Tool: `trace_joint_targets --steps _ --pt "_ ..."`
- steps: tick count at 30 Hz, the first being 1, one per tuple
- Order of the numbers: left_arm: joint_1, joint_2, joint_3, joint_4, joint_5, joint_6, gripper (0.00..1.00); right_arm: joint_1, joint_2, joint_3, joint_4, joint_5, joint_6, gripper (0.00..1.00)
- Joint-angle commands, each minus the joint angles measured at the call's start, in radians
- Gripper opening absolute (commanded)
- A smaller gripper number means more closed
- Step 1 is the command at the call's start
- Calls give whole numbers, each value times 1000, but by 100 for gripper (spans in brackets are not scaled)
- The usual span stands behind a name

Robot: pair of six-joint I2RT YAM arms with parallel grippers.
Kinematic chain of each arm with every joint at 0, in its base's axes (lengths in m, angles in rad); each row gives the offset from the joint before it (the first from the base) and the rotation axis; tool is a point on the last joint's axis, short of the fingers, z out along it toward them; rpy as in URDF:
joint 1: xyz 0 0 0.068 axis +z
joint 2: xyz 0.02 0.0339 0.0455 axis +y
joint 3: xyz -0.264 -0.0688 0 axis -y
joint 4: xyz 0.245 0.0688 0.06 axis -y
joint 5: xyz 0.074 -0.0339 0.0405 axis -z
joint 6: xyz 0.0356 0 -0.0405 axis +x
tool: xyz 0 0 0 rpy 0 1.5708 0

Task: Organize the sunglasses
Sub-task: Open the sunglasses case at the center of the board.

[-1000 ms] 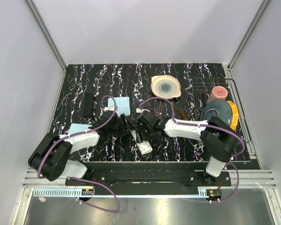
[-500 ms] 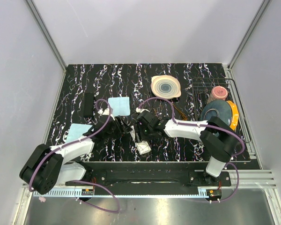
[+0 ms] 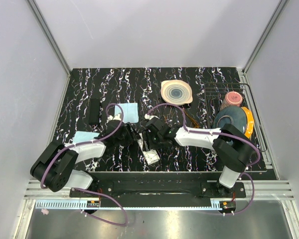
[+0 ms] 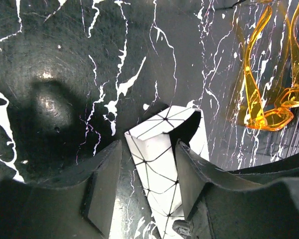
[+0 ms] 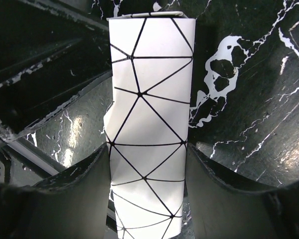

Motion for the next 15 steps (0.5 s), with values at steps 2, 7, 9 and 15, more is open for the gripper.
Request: trace_joint_targets --steps 2,7,9,15 --pt "-3 30 27 -129 -71 26 50 3 -55 -25 65 -5 23 36" --pt "-6 27 17 -187 -111 44 48 -15 -95 -67 68 8 75 44" --pt "-7 29 7 -189 -114 49 48 -21 -121 -82 67 29 92 50" --pt "-9 26 4 -189 -119 59 47 -43 -184 -128 46 98 112 57"
